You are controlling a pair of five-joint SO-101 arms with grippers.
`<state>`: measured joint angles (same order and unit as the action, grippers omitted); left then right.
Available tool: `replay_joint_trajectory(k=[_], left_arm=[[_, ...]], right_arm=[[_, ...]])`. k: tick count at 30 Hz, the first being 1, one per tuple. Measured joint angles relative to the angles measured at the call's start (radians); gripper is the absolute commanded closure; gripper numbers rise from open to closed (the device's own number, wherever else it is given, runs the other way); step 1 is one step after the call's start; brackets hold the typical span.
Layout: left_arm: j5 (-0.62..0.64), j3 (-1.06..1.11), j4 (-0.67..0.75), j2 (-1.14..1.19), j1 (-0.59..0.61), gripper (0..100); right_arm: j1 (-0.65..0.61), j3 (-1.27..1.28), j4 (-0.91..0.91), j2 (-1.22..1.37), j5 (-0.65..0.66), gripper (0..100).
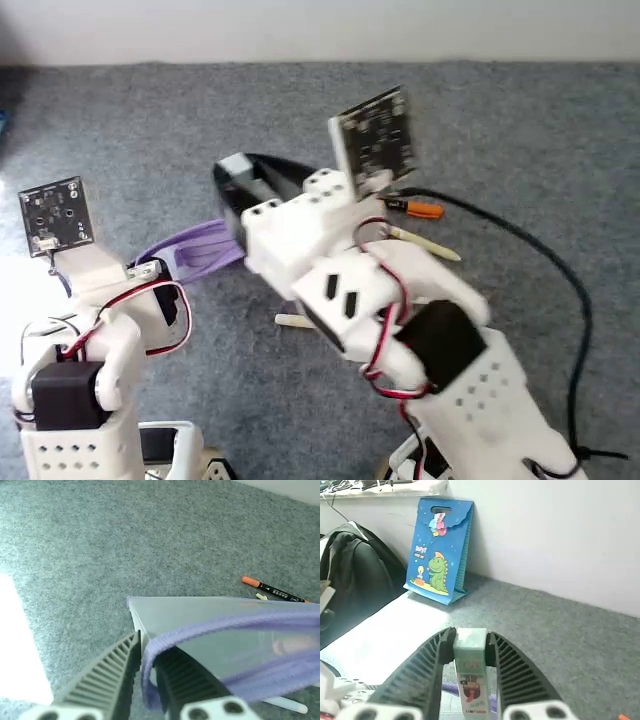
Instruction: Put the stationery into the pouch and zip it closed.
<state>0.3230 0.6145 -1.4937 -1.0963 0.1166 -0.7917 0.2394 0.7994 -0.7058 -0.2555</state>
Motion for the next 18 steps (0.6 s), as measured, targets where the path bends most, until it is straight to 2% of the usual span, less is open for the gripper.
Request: replay_joint_trajectory(k=[6,13,18], left_arm=[[0.0,0.0,0.0,0.0,0.0,99],[0.0,0.0,0.0,0.0,0.002,99],[0.0,0.0,0.0,0.002,0.002,99]], right_arm=[[-0.098,0.169,-0.201,0.002,0.044,99.1],[-0.123,0.344,-0.342,0.002,0.158,98.4],[-0.124,0.365,-0.361,0.002,0.201,85.8]])
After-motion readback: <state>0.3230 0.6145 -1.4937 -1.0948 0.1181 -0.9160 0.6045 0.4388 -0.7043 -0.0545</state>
